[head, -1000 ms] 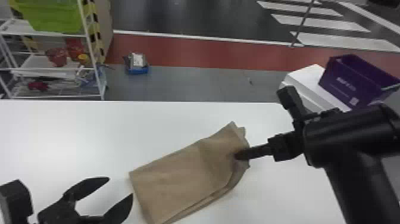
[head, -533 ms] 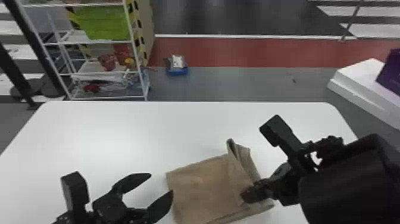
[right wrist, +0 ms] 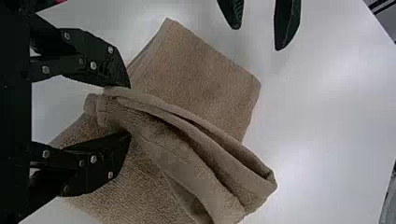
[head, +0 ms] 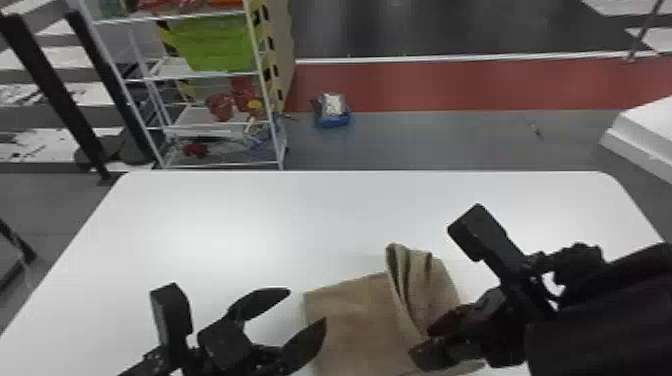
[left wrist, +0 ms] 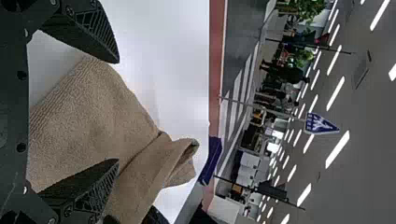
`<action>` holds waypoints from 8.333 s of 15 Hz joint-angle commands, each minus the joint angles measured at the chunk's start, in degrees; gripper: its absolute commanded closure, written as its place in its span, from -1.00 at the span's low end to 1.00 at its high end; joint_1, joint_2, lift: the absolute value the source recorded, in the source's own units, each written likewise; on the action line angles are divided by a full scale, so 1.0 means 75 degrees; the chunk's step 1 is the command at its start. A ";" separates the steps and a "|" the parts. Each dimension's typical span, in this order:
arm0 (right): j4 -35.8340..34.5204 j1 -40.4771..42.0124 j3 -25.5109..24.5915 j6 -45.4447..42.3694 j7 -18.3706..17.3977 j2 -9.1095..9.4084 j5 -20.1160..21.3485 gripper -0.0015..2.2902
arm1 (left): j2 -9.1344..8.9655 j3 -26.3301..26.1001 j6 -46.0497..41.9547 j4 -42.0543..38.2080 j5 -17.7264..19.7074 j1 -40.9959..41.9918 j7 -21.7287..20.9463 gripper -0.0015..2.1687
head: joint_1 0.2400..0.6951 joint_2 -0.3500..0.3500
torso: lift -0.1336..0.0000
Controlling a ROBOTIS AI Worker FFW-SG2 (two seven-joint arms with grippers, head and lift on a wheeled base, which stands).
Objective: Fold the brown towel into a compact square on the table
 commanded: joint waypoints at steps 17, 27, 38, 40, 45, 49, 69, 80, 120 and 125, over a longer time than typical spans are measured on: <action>-0.0711 0.1295 -0.2302 0.0063 0.0025 -0.0842 -0.2457 -0.40 | -0.0020 -0.0087 0.0024 0.0023 -0.0047 -0.0040 0.0001 -0.87 | 1.00 0.04 | -0.85; 0.1317 -0.0135 -0.1470 0.0063 0.0025 -0.0432 -0.1262 -0.50 | -0.0020 -0.0075 0.0024 0.0047 -0.0047 -0.0029 -0.0011 -0.87 | 1.00 -0.03 | -0.85; 0.4457 -0.2537 -0.1271 0.0063 0.0025 0.0751 -0.0910 -0.74 | -0.0020 0.0007 -0.0047 -0.0024 0.0012 0.0030 -0.0046 -0.87 | 1.00 0.02 | -0.85; 0.3813 -0.2233 -0.1212 0.0063 0.0025 0.0622 -0.0875 -0.74 | -0.0020 0.0089 -0.0047 -0.0047 0.0047 0.0065 -0.0058 -0.87 | 1.00 0.04 | -0.85; 0.2055 -0.1202 -0.1458 0.0063 0.0025 -0.0292 -0.1086 -0.74 | -0.0020 0.0089 -0.0117 0.0035 0.0071 0.0018 -0.0070 -0.87 | 1.00 0.05 | -0.85; 0.2488 -0.1483 -0.1388 0.0063 0.0025 -0.0491 -0.0922 -0.74 | -0.0020 0.0054 -0.0117 0.0117 0.0059 -0.0040 -0.0070 -0.87 | 1.00 -0.09 | -0.85; 0.3883 -0.2584 0.0112 0.0063 0.0025 -0.0034 0.0320 -0.74 | -0.0020 0.0195 -0.0187 0.0117 0.0141 -0.0040 -0.0128 -0.87 | 1.00 0.00 | -0.85; 0.4621 -0.3053 0.0569 0.0063 0.0025 0.0470 0.0718 -0.74 | -0.0020 0.0218 -0.0140 0.0140 0.0118 -0.0076 -0.0128 -0.87 | 1.00 -0.04 | -0.85; 0.3895 -0.3217 0.0171 0.0063 0.0025 0.1056 0.0566 -0.74 | -0.0020 0.0300 -0.0211 0.0269 0.0164 -0.0146 -0.0117 -0.87 | 1.00 0.31 | -0.85; 0.3883 -0.2948 0.0253 -0.3070 0.0025 0.1009 0.0976 -0.74 | -0.0020 0.0253 -0.0187 0.0281 0.0129 -0.0169 -0.0093 -0.87 | 1.00 0.24 | -0.85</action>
